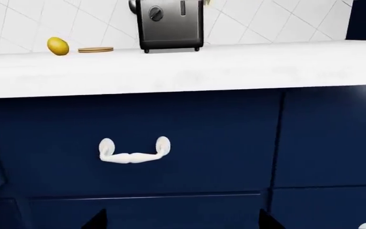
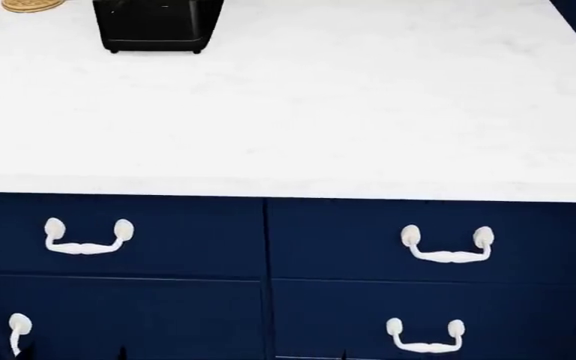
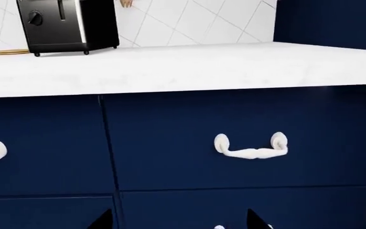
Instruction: Close the left drawer.
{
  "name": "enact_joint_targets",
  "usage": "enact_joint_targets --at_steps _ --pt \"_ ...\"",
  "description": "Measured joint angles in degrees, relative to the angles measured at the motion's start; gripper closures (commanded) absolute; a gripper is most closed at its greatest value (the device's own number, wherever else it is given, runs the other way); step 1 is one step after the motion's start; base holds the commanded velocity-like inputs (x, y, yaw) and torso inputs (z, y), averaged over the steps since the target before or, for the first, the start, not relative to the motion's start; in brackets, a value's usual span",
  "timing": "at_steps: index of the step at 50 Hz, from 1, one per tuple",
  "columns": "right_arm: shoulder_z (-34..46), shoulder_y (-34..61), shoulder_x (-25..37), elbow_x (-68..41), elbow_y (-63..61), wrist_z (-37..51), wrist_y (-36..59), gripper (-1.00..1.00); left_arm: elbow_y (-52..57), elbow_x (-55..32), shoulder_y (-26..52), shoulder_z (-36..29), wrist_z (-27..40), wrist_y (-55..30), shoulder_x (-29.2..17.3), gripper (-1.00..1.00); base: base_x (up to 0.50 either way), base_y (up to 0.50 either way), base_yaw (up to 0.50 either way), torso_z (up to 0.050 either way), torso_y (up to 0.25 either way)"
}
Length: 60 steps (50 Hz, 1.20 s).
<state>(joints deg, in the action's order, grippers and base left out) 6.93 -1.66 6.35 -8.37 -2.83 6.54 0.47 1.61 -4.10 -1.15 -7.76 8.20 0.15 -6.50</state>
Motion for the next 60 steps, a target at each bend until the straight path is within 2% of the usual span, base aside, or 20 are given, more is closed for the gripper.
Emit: enact_joint_targets --at_steps 18,24,60 --pt "0.87 -0.01 0.86 -0.91 0.04 1.13 -0.29 -1.0 -0.06 -0.95 0.18 -1.04 0.84 0.02 -0.83 -1.0 0.0 -0.46 0.0 0.0 0.0" --pt "1.53 0.38 1.35 0.71 0.46 2.64 0.54 -1.0 -0.12 -1.21 0.26 -1.42 1.08 0.08 -0.98 -1.0 0.0 0.0 0.0 0.0 0.0" --pt "4.01 0.77 2.71 1.46 0.88 4.66 -0.59 -1.0 -1.06 -2.71 0.67 -2.6 2.61 0.62 -2.33 -1.0 0.0 0.0 0.5 0.0 0.0"
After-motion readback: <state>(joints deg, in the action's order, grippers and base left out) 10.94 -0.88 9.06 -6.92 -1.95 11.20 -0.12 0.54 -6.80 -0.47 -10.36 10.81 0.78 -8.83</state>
